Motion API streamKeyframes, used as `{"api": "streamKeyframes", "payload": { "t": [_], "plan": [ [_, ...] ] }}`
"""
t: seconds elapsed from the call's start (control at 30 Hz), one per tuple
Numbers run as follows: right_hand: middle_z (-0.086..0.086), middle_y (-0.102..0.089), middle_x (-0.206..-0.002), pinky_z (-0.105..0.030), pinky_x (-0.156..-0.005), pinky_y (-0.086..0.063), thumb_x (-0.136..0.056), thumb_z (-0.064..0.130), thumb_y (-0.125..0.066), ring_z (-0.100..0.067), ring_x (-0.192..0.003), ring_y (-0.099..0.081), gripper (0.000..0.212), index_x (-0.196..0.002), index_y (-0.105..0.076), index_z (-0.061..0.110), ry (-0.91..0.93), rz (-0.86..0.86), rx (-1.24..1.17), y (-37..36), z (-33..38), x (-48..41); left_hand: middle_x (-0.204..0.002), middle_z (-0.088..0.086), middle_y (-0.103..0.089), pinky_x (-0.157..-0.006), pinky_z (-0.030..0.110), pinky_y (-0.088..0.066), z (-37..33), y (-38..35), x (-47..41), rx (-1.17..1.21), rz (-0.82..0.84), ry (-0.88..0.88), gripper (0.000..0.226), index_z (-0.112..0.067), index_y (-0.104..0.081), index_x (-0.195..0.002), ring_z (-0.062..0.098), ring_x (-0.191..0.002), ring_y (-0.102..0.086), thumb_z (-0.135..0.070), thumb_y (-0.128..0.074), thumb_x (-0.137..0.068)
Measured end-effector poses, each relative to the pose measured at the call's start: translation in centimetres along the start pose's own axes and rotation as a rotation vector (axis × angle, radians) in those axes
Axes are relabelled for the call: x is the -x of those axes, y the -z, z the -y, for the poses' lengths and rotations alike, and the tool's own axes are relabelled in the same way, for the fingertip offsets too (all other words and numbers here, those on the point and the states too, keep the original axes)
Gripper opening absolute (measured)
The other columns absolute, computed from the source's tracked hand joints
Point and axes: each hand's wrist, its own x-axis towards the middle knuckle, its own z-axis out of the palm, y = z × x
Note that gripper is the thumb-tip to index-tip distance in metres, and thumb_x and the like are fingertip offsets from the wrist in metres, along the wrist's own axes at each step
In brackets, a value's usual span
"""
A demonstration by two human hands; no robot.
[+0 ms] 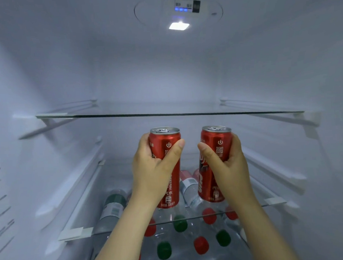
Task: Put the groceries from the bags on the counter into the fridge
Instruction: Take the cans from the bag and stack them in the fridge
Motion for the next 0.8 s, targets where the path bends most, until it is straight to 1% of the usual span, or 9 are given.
{"api": "streamKeyframes", "payload": {
  "t": [0.1, 0.2, 0.23, 0.33, 0.4, 0.5, 0.6, 0.7, 0.8],
  "plan": [
    [0.016, -0.059, -0.098, -0.007, -0.058, -0.046, -0.082, 0.043, -0.065, 0.008, -0.08, -0.062, 0.044, -0.118, -0.04, 0.036, -0.041, 0.058, 0.049, 0.1, -0.6, -1.1, -0.087, -0.009, -0.064, -0.056, 0.012, -0.049, 0.5, -0.2, -0.6, -0.017, 0.01, 0.015, 0.041, -0.034, -0.05, -0.1, -0.002, -0.074, -0.064, -0.055, -0.065, -0.068],
    [0.02, -0.053, -0.101, -0.012, -0.067, -0.039, -0.086, 0.044, -0.062, 0.006, -0.085, -0.056, 0.049, -0.125, -0.034, 0.035, -0.089, 0.11, 0.129, 0.3, -1.2, -2.7, -0.089, -0.012, -0.063, -0.061, 0.014, -0.046, 0.7, -0.3, -1.0, -0.071, 0.005, 0.033, 0.047, -0.033, -0.048, -0.107, 0.003, -0.075, -0.064, -0.058, -0.064, -0.07],
    [0.018, -0.053, -0.103, -0.017, -0.072, -0.041, -0.087, 0.047, -0.061, 0.004, -0.088, -0.055, 0.052, -0.128, -0.034, 0.031, -0.116, 0.126, 0.163, 0.4, -1.6, -3.3, -0.091, -0.012, -0.062, -0.061, 0.015, -0.045, 0.8, -0.2, -1.0, -0.088, 0.004, 0.038, 0.049, -0.031, -0.047, -0.11, 0.004, -0.077, -0.064, -0.058, -0.064, -0.072],
    [0.005, -0.058, -0.119, -0.033, -0.088, -0.047, -0.087, 0.054, -0.058, -0.014, -0.105, -0.059, 0.057, -0.132, -0.04, 0.023, -0.207, 0.213, 0.378, 1.0, -3.9, -4.2, -0.094, -0.013, -0.06, -0.063, 0.017, -0.043, 1.3, 0.0, -0.7, -0.126, 0.027, 0.055, 0.056, -0.029, -0.045, -0.114, 0.004, -0.083, -0.061, -0.062, -0.06, -0.072],
    [0.0, -0.062, -0.123, -0.034, -0.089, -0.05, -0.086, 0.051, -0.061, -0.015, -0.104, -0.061, 0.056, -0.13, -0.048, 0.02, -0.245, 0.256, 0.572, 1.4, -5.7, -3.9, -0.097, -0.016, -0.057, -0.07, 0.021, -0.045, 2.1, 0.2, -0.2, -0.151, 0.073, 0.112, 0.062, -0.03, -0.041, -0.116, 0.007, -0.089, -0.06, -0.067, -0.054, -0.068],
    [0.0, -0.067, -0.11, -0.024, -0.072, -0.05, -0.082, 0.04, -0.072, -0.009, -0.082, -0.061, 0.049, -0.121, -0.054, 0.017, -0.286, 0.176, 0.646, 1.8, -6.7, -3.8, -0.111, -0.011, -0.053, -0.084, 0.033, -0.048, 3.3, 0.1, -0.2, -0.23, 0.136, 0.166, 0.074, -0.032, -0.033, -0.126, 0.013, -0.1, -0.056, -0.073, -0.051, -0.066],
    [0.005, -0.062, -0.09, -0.022, -0.056, -0.041, -0.077, 0.038, -0.077, -0.005, -0.07, -0.057, 0.038, -0.094, -0.05, 0.018, -0.282, 0.116, 0.719, 1.7, -6.1, -4.3, -0.122, -0.007, -0.05, -0.091, 0.041, -0.049, 3.5, -0.1, -0.5, -0.249, 0.157, 0.172, 0.08, -0.032, -0.028, -0.13, 0.016, -0.105, -0.056, -0.074, -0.051, -0.067],
    [0.005, -0.067, -0.083, -0.03, -0.063, -0.054, -0.077, 0.029, -0.078, -0.011, -0.072, -0.065, 0.03, -0.073, -0.052, 0.017, -0.258, 0.133, 0.725, 1.1, -5.9, -4.5, -0.123, -0.008, -0.047, -0.089, 0.038, -0.047, 3.6, 0.0, -0.4, -0.233, 0.164, 0.177, 0.081, -0.033, -0.025, -0.132, 0.013, -0.104, -0.053, -0.073, -0.051, -0.067],
    [0.003, -0.07, -0.077, -0.035, -0.07, -0.059, -0.076, 0.028, -0.079, -0.012, -0.072, -0.069, 0.023, -0.073, -0.062, 0.013, -0.268, 0.14, 0.67, 0.7, -5.8, -5.0, -0.12, -0.009, -0.045, -0.084, 0.032, -0.044, 3.4, -0.1, -0.3, -0.217, 0.158, 0.179, 0.078, -0.032, -0.023, -0.132, 0.011, -0.102, -0.051, -0.068, -0.053, -0.071]
  ]
}}
